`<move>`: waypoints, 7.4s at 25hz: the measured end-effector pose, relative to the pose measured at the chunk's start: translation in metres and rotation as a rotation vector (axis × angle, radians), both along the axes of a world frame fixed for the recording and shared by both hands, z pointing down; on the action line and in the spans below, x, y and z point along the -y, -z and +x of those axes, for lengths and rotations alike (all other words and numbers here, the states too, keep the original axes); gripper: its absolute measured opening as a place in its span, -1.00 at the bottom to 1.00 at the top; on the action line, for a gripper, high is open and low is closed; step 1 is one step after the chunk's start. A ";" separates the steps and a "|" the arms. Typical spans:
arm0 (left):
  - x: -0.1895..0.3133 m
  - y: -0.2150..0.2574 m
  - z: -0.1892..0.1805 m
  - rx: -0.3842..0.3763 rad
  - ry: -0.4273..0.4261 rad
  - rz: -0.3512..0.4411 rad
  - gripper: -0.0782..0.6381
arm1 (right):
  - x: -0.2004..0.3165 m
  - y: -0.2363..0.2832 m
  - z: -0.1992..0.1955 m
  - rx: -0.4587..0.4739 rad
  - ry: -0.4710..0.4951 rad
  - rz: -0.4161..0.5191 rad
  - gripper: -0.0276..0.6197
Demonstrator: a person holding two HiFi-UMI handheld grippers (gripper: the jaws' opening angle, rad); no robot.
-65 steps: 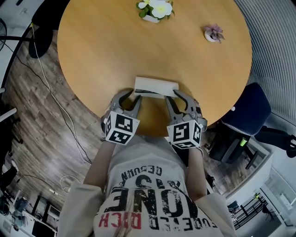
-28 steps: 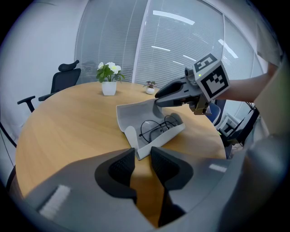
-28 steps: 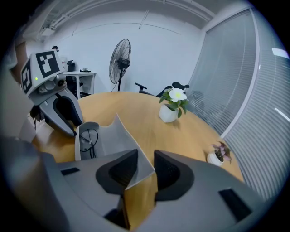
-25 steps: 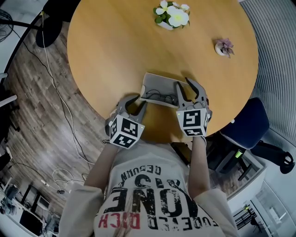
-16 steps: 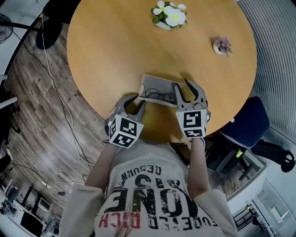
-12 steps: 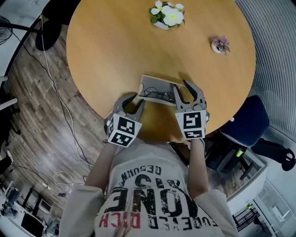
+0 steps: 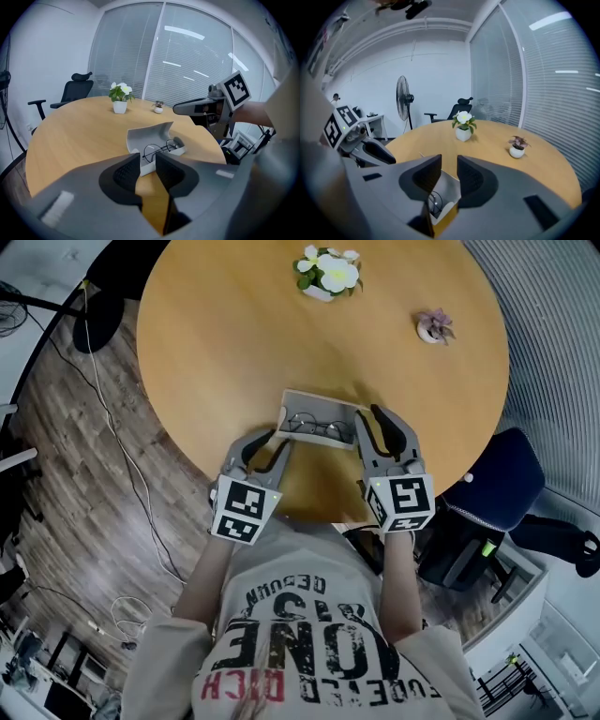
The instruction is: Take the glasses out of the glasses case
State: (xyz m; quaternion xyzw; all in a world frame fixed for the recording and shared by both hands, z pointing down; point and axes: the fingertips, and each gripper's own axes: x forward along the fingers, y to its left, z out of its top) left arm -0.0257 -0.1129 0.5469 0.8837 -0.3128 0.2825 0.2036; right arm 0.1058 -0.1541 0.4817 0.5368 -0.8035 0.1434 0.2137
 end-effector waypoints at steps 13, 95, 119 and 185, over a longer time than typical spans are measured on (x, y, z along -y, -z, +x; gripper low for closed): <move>-0.001 0.085 -0.011 -0.159 0.078 0.192 -0.75 | -0.055 0.063 0.002 0.273 -0.161 0.116 -0.83; -0.006 -0.004 0.090 0.610 -0.917 0.258 -0.73 | -0.114 0.041 0.037 0.361 -0.446 0.037 -0.83; -0.014 0.084 0.065 0.508 -0.697 0.390 -0.73 | -0.113 0.077 0.015 0.359 -0.324 0.125 -0.83; -0.050 0.270 -0.016 -0.431 0.275 0.684 -0.73 | -0.140 0.195 0.020 0.187 -0.153 0.413 -0.83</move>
